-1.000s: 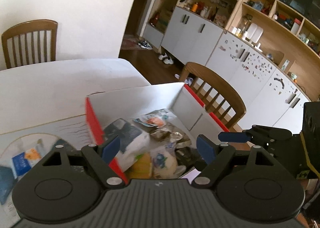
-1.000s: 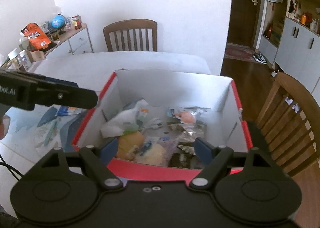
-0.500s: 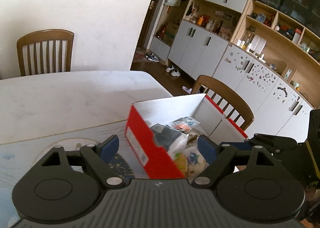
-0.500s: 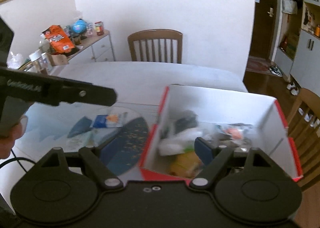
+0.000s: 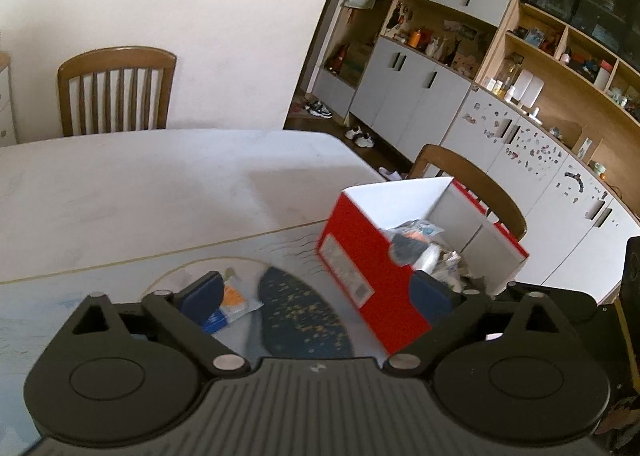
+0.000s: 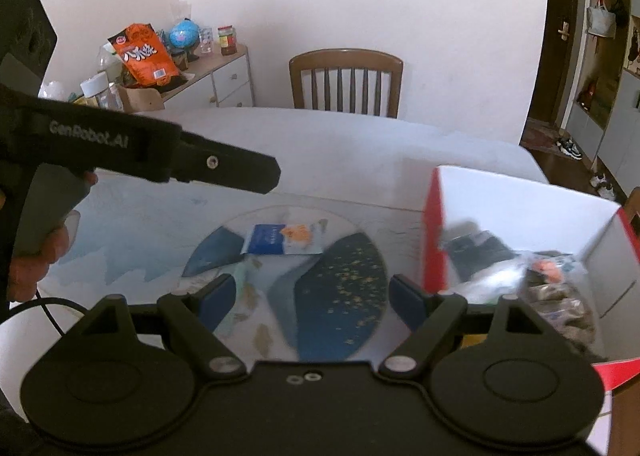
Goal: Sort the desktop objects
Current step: 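Move both tools out of the shoebox back over the lazy susan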
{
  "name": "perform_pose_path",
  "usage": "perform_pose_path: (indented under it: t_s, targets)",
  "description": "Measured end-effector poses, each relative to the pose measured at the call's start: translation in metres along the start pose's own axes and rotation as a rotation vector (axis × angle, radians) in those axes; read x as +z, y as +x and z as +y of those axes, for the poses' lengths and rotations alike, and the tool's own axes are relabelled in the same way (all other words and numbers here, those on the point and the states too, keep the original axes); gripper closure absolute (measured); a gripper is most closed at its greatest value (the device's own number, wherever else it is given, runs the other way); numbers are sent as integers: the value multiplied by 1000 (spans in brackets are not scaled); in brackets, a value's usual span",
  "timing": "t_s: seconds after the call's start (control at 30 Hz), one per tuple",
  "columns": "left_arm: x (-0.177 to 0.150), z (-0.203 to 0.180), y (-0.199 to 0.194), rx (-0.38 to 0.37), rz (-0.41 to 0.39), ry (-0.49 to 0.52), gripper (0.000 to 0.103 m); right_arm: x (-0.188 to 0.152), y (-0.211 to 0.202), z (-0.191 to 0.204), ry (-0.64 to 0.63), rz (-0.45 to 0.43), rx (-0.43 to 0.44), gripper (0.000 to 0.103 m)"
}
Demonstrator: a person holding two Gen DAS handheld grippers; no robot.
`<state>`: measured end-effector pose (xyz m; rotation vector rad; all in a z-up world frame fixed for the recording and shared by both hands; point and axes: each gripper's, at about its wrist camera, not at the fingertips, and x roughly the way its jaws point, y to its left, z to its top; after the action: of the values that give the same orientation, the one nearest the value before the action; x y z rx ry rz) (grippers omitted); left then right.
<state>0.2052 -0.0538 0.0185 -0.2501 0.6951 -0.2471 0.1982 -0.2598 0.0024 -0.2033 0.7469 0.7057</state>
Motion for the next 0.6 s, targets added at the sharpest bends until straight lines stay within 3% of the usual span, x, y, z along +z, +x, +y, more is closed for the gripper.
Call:
perform_pose_path:
  t_s: [0.6]
  targets:
    - [-30,80,5,35,28,58,1,-14,73,75,-22,48,-13,20]
